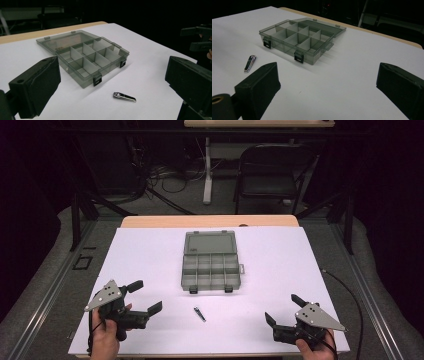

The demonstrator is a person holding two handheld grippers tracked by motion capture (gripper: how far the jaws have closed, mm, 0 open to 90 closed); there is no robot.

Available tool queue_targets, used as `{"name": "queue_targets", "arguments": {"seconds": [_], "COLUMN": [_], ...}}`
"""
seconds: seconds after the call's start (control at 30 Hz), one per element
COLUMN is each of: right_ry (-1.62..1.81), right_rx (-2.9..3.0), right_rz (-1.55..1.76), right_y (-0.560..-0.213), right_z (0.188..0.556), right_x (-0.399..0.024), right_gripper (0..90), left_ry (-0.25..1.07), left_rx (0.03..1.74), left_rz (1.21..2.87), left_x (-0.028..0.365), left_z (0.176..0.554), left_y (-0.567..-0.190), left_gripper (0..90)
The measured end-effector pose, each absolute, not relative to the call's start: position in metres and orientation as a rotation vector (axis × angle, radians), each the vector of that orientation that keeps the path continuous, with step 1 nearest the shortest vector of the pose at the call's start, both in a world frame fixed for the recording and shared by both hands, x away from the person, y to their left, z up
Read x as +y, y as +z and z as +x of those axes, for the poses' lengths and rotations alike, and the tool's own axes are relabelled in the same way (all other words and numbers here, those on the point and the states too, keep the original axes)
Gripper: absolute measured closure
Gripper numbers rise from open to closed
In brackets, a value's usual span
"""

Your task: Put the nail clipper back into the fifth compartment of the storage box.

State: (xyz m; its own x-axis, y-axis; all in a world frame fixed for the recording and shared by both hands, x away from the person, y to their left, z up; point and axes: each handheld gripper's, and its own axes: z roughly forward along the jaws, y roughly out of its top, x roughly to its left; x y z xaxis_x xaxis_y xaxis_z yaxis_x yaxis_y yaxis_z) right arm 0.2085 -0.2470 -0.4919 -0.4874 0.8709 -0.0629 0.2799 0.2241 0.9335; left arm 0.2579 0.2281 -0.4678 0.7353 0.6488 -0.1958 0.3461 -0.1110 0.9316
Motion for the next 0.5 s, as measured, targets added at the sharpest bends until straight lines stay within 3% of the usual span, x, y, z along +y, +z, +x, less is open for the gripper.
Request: {"name": "queue_targets", "arguments": {"seconds": [0.5], "right_ry": [1.236], "right_rx": [1.912], "right_rz": [1.051], "right_y": [-0.492], "right_z": [0.208], "right_x": [-0.25], "right_gripper": [4.6], "left_ry": [0.274], "left_rx": [0.77], "left_rz": [1.848], "left_x": [0.204], "left_z": [0.285], "left_y": [-0.451], "left_gripper": [0.3]}}
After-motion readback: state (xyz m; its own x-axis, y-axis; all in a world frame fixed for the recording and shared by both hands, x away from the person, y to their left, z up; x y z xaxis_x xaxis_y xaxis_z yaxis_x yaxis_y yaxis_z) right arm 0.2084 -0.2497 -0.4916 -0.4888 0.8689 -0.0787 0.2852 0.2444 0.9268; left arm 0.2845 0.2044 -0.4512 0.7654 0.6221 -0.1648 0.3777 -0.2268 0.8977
